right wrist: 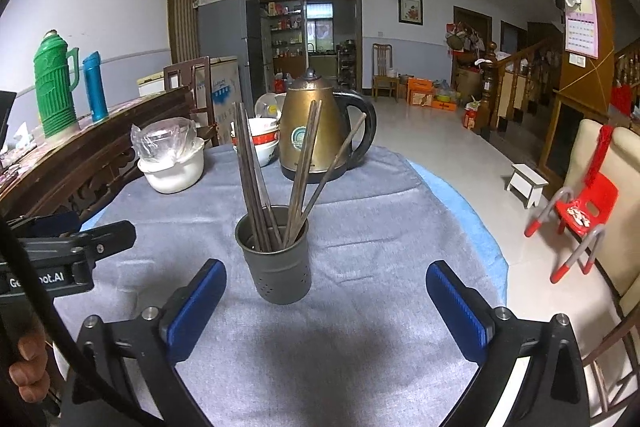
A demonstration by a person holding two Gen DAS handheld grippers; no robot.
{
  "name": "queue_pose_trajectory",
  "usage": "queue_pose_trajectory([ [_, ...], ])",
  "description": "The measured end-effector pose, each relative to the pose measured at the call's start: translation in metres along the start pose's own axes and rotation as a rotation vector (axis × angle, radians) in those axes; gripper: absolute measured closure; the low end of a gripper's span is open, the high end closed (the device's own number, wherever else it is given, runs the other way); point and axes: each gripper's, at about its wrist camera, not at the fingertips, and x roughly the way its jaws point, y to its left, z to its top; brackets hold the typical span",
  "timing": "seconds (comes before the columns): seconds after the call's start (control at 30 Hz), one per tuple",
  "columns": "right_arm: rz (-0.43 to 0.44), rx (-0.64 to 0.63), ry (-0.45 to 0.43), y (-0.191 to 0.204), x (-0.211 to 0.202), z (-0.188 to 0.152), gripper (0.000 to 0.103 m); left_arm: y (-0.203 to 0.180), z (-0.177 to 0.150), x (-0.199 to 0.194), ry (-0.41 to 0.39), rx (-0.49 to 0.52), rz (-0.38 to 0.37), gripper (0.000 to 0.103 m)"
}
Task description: Organize utensils
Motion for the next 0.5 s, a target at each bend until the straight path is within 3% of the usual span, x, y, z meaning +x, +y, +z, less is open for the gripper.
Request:
queue_pose_trajectory([
  [0.5, -0.001, -0.014, 0.005, -0.0004, 0.0028, 0.0019, 0.001, -0.001, -0.0011, 0.0007, 0.009, 0.01, 0.017, 0.002],
])
